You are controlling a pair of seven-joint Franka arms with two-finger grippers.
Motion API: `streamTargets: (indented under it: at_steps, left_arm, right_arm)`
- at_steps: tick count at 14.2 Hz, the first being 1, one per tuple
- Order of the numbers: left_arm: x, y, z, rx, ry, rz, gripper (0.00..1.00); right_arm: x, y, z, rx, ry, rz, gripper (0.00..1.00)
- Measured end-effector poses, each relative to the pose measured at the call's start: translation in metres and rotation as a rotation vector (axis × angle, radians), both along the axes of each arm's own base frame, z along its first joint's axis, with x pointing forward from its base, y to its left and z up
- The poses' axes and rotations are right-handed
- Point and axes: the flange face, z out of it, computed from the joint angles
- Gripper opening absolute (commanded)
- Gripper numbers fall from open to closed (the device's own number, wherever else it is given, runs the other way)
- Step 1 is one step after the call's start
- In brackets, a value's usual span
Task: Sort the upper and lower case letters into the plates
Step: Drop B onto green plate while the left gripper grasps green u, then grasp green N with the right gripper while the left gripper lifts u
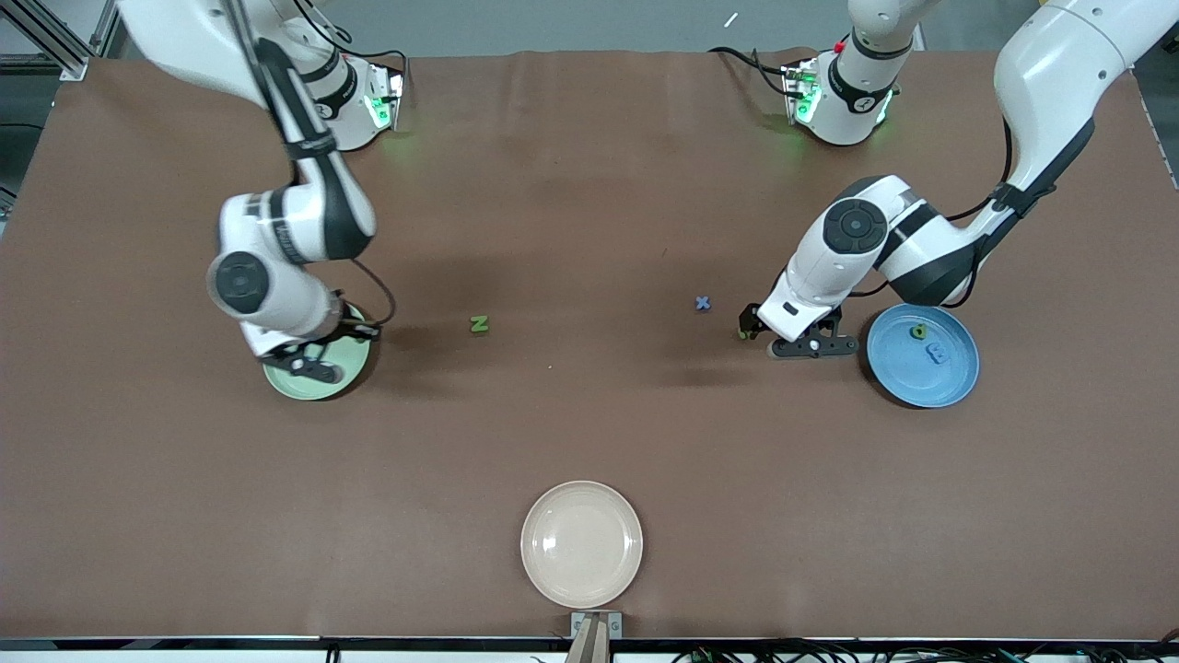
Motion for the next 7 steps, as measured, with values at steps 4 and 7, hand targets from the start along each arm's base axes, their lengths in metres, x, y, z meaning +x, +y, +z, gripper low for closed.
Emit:
streamTargets:
  at_steps: [4,7]
  left_arm:
    - [-0.007,-0.018,-0.028,-0.018,0.002,0.15,0.98]
    - [-0.018,-0.034,-0.043,0.006,0.015,0.148,0.93]
  right_arm:
    - [0.012,-0.043,-0.009,0.012,-0.032,0.035,0.02]
    - [0.012,-0.033,-0.045,-0.004,-0.028,0.056,0.06]
